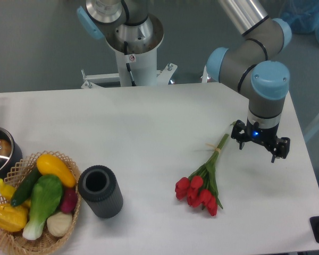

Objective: Pick up the flowers from the table

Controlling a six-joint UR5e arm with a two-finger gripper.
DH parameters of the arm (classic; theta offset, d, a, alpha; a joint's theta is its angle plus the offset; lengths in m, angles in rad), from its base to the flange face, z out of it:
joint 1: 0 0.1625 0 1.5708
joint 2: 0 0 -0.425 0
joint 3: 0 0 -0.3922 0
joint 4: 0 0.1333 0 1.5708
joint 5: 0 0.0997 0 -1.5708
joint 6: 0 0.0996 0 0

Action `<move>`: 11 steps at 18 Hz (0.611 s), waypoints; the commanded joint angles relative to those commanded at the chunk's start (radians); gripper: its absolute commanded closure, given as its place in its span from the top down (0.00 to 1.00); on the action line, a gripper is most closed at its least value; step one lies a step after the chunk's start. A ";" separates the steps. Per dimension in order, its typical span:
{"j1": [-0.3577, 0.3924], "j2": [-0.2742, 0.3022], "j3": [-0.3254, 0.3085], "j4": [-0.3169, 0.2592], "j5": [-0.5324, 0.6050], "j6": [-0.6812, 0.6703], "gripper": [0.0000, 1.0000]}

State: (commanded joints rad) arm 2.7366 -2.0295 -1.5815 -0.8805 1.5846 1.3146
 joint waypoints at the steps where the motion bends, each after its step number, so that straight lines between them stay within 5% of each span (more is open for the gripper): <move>1: -0.002 0.002 -0.002 0.002 0.015 0.000 1.00; 11: 0.002 0.005 -0.072 0.008 0.009 -0.011 1.00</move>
State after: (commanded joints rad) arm 2.7381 -2.0249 -1.6534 -0.8729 1.5938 1.3039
